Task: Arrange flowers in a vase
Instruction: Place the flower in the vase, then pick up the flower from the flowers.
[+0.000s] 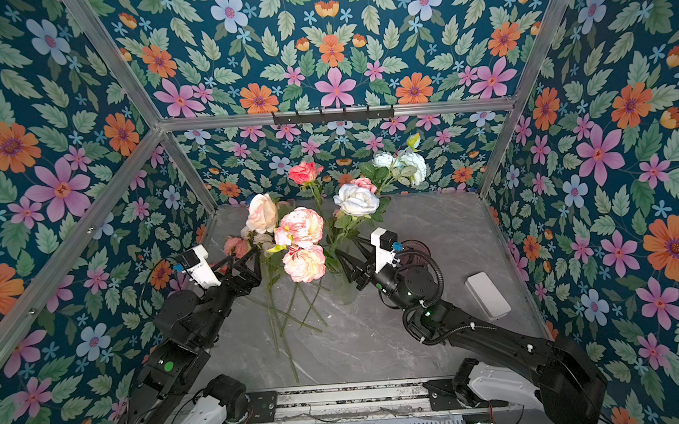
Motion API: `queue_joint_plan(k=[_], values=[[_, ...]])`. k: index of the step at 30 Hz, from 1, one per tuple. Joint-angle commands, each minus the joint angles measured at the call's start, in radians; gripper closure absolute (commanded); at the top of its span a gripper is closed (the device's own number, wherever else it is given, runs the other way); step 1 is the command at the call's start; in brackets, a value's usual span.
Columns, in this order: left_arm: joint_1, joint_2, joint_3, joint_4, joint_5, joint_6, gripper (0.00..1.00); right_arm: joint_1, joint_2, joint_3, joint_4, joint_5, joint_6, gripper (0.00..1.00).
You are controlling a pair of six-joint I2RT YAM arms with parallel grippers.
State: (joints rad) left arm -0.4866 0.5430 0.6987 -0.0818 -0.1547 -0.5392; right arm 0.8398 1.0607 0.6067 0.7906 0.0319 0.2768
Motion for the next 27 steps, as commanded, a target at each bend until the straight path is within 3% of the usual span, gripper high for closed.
queue_joint_plan(k=[1, 7, 10, 16, 18, 22, 24, 25, 27], values=[[0.000, 0.002, 0.001, 0.014, -0.018, 0.004, 0.02, 0.002, -0.072, -0.034, -0.172, 0.027, 0.088, 0.20], [0.000, 0.005, 0.058, -0.124, -0.212, 0.000, 0.01, 0.014, -0.168, -0.079, -0.431, 0.034, 0.115, 0.08], [0.000, 0.008, 0.063, -0.145, -0.223, 0.000, 0.01, 0.025, -0.192, -0.118, -0.471, 0.048, 0.126, 0.01], [0.000, 0.053, 0.060, -0.239, -0.264, -0.039, 0.01, 0.050, -0.125, -0.201, -0.378, 0.064, 0.122, 0.01], [0.000, 0.079, 0.053, -0.247, -0.231, -0.030, 0.01, 0.052, -0.089, -0.207, -0.340, 0.098, 0.117, 0.01], [0.018, 0.252, 0.078, -0.407, -0.278, -0.101, 0.05, 0.051, -0.055, -0.194, -0.318, 0.090, 0.112, 0.01], [0.081, 0.319, 0.036, -0.388, -0.193, -0.103, 0.16, 0.053, -0.061, -0.189, -0.335, 0.091, 0.103, 0.04], [0.141, 0.342, 0.001, -0.344, -0.112, -0.108, 0.26, 0.052, -0.067, -0.189, -0.346, 0.093, 0.100, 0.08], [0.294, 0.390, -0.074, -0.219, 0.091, -0.110, 0.32, 0.051, -0.086, -0.194, -0.356, 0.086, 0.099, 0.12]])
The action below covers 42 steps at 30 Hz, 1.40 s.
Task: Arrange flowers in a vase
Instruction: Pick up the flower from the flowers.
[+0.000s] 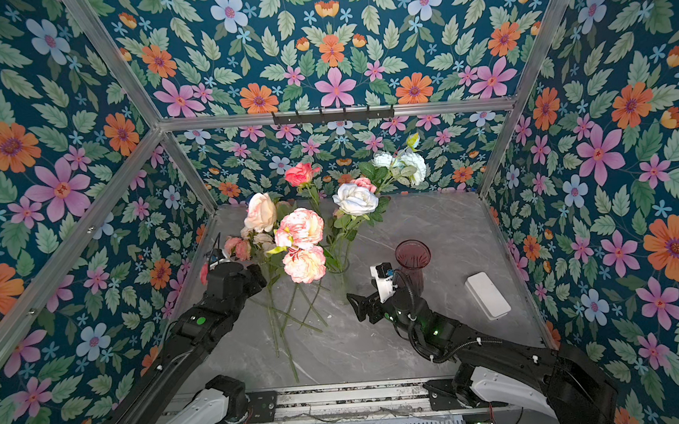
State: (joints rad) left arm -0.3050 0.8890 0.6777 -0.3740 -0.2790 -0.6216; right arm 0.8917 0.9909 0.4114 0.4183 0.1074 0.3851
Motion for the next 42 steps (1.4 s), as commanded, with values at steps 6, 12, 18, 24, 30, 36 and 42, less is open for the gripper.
queue_joint_plan(k=[6, 12, 18, 24, 30, 36, 42], values=[[0.259, 0.245, -0.108, 0.334, 0.392, -0.055, 0.33, 0.000, -0.112, -0.013, -0.040, 0.012, -0.012, 0.18], [0.257, 0.319, -0.147, 0.596, 0.408, -0.088, 0.28, -0.002, -0.226, -0.020, -0.111, 0.037, -0.030, 0.18], [0.255, 0.503, -0.092, 0.612, 0.390, -0.054, 0.44, 0.000, -0.320, -0.027, -0.174, 0.064, -0.043, 0.18], [0.245, 0.613, -0.102, 0.696, 0.424, -0.050, 0.48, -0.001, -0.449, -0.027, -0.266, 0.143, -0.074, 0.17], [0.242, 0.618, -0.112, 0.704, 0.414, -0.036, 0.83, -0.001, -0.583, -0.016, -0.336, 0.253, -0.101, 0.16], [0.241, 0.526, -0.113, 0.650, 0.365, -0.035, 1.00, -0.001, -0.552, -0.008, -0.322, 0.241, -0.098, 0.16], [0.242, 0.255, -0.107, 0.508, 0.190, -0.009, 1.00, -0.001, -0.537, 0.002, -0.305, 0.230, -0.100, 0.16]])
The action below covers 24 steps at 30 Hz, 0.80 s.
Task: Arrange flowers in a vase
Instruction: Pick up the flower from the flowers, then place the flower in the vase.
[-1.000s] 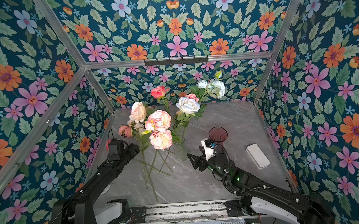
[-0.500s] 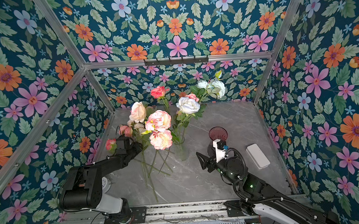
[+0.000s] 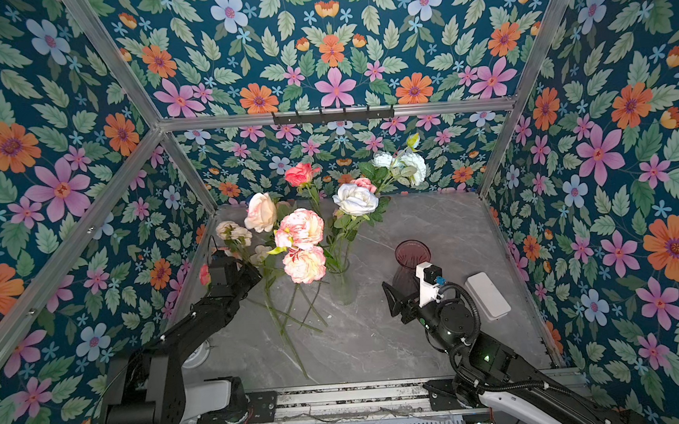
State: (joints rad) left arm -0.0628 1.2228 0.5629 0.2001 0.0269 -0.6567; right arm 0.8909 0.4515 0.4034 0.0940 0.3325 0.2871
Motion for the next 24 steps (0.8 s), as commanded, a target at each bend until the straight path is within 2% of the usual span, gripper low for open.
queue_joint_plan(k=[1, 4, 11, 14, 18, 22, 24], values=[[0.000, -0.126, 0.014, -0.094, -0.144, 0.034, 1.00, 0.000, 0.004, 0.013, 0.021, 0.005, -0.001, 0.16], [-0.001, -0.285, 0.043, -0.169, -0.141, 0.059, 1.00, -0.001, 0.003, 0.031, 0.016, -0.008, 0.002, 0.16], [0.000, -0.626, 0.173, -0.248, 0.083, 0.114, 1.00, 0.000, 0.008, 0.137, -0.019, -0.119, 0.006, 0.14], [-0.001, -0.688, 0.271, -0.241, 0.251, 0.152, 1.00, 0.000, 0.042, 0.235, -0.057, -0.204, -0.005, 0.09], [0.000, -0.722, 0.349, -0.150, 0.556, 0.156, 1.00, -0.001, 0.123, 0.401, -0.118, -0.397, -0.003, 0.07], [-0.001, -0.743, 0.390, -0.084, 0.734, 0.119, 1.00, 0.013, 0.226, 0.566, -0.163, -0.590, 0.029, 0.07], [0.000, -0.764, 0.401, -0.053, 0.781, 0.102, 1.00, 0.065, 0.265, 0.629, -0.168, -0.603, 0.006, 0.07]])
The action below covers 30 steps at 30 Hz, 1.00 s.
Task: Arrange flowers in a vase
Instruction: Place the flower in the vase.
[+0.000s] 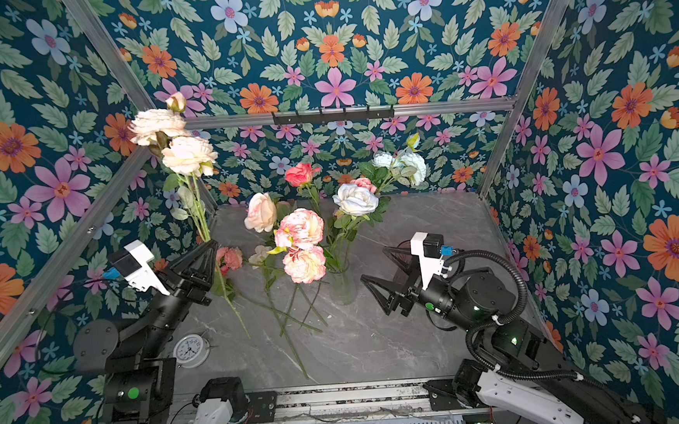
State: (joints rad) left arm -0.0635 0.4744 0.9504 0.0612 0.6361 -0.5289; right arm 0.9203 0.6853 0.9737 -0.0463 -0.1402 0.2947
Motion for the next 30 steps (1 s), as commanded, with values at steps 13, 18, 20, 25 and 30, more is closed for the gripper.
queue_joint_plan(k=[13, 18, 20, 25, 30], values=[[0.001, 0.002, 0.111, 0.243, 0.352, -0.131, 1.00, 0.326, 0.442, 0.585, -0.110, -0.090, -0.226, 0.03], [0.001, 0.001, 0.121, 0.268, 0.394, -0.154, 1.00, 0.334, 0.503, 0.647, -0.092, -0.138, -0.228, 0.01], [0.000, 0.004, 0.108, 0.320, 0.415, -0.191, 1.00, 0.334, 0.522, 0.663, -0.086, -0.152, -0.224, 0.01], [0.001, 0.013, 0.084, 0.434, 0.466, -0.269, 1.00, 0.344, 0.580, 0.725, -0.082, -0.187, -0.222, 0.01], [0.000, 0.016, 0.062, 0.542, 0.500, -0.344, 1.00, 0.346, 0.646, 0.796, -0.051, -0.193, -0.219, 0.01]])
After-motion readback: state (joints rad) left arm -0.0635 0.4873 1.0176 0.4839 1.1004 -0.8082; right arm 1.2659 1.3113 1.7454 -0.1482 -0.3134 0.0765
